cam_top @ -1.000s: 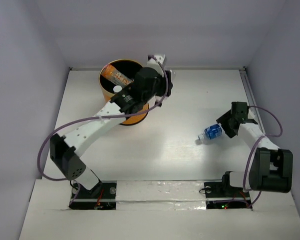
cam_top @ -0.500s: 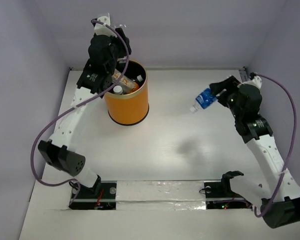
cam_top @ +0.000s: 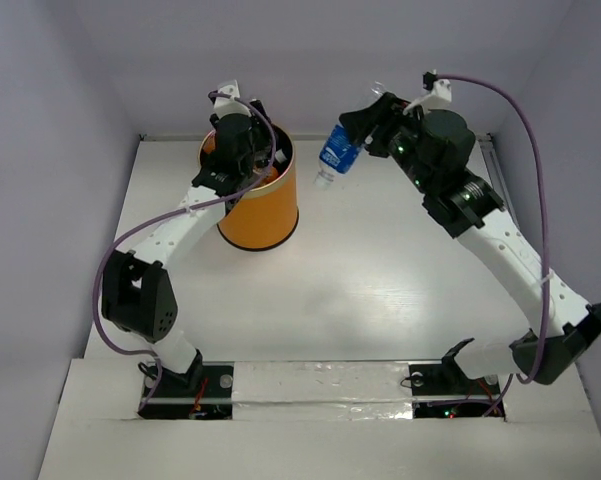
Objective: Put the plastic bottles in the bin
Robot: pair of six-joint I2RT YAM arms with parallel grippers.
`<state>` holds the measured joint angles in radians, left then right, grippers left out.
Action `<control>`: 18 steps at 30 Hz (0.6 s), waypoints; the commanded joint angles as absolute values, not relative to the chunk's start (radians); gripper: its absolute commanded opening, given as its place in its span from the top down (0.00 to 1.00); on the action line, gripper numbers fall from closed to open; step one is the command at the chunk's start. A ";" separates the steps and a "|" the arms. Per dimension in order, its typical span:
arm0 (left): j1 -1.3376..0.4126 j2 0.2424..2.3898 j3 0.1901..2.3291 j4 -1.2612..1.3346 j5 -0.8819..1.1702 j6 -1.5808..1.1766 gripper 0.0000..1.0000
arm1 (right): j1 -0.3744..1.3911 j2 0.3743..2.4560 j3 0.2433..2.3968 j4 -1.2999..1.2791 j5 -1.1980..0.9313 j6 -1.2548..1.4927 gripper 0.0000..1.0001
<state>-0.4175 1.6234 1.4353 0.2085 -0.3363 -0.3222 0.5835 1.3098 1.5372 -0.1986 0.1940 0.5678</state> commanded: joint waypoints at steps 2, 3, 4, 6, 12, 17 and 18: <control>-0.419 1.539 1.350 0.359 -0.345 -0.408 0.30 | 0.646 1.413 1.702 -0.124 0.222 0.506 0.42; -0.419 1.508 1.335 0.364 -0.344 -0.413 0.23 | 0.646 1.434 1.721 -0.121 0.229 0.500 0.42; -0.419 1.491 1.310 0.370 -0.339 -0.426 0.12 | 0.659 1.477 1.756 -0.118 0.227 0.486 0.42; -0.419 1.438 1.305 0.365 -0.337 -0.420 0.04 | 0.669 1.521 1.790 -0.107 0.226 0.473 0.42; -0.419 1.323 1.390 0.253 -0.316 -0.414 0.01 | 0.690 1.708 1.963 -0.094 0.200 0.399 0.43; -0.408 1.221 1.410 0.134 -0.321 -0.457 0.05 | 0.741 1.864 2.126 -0.113 0.195 0.304 0.43; -0.408 1.195 1.413 0.115 -0.311 -0.477 0.06 | 0.741 1.891 2.152 -0.130 0.192 0.286 0.43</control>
<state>-0.4187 1.2636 1.3697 0.1776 -0.3206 -0.4324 0.7052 1.8511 2.0407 -0.1532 0.2047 0.3832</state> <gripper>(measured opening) 0.950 0.654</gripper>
